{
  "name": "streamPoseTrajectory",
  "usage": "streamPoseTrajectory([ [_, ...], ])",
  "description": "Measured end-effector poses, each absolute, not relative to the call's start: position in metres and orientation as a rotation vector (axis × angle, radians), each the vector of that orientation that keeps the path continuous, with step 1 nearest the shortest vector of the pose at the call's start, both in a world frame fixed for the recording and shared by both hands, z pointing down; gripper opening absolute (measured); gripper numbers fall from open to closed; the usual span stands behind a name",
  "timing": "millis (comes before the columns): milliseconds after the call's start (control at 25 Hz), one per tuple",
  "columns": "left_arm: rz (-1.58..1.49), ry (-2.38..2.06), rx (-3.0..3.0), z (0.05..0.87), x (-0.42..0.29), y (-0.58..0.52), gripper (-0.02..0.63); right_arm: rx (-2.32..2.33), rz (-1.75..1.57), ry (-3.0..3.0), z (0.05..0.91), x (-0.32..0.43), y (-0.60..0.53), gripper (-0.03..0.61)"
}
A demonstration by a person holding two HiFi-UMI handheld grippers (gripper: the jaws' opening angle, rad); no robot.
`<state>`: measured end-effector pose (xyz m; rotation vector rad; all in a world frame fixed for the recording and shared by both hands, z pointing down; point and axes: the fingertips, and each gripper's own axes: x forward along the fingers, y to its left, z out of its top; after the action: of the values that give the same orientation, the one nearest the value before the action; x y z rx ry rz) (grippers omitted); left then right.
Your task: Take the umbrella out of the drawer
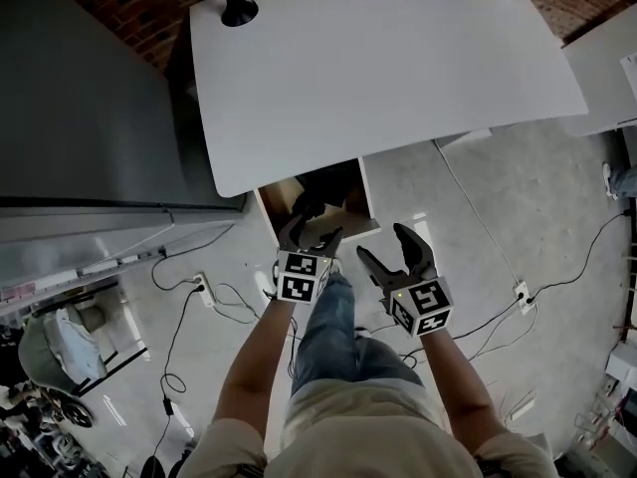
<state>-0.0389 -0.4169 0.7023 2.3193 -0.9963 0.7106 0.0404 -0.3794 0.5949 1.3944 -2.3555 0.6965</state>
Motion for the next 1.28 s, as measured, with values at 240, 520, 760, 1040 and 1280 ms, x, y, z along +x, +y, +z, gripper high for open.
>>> streamPoseTrajectory([
  [240,0.826,-0.981,2.311,0.76,-0.03,-0.448,0.337,1.403,0.748,-2.325,0.626,0.042,-0.392,0.339],
  [520,0.93,-0.964,2.251,0.819,-0.028,-0.47,0.362,1.408,0.79,-2.294,0.66,0.046,-0.399,0.339],
  [760,1.018,-0.955,2.251,0.859,-0.021,-0.488,0.417,1.421,0.829,-2.258,0.688,0.052,-0.403,0.339],
  [1040,1.131,-0.938,2.243,0.889,-0.011,-0.5,0.448,1.447,0.854,-2.231,0.707,0.059,-0.405,0.339],
  [1280,1.274,-0.991,2.237,0.911,-0.011,-0.505,0.448,1.468,0.871,-2.218,0.714,0.066,-0.404,0.339],
])
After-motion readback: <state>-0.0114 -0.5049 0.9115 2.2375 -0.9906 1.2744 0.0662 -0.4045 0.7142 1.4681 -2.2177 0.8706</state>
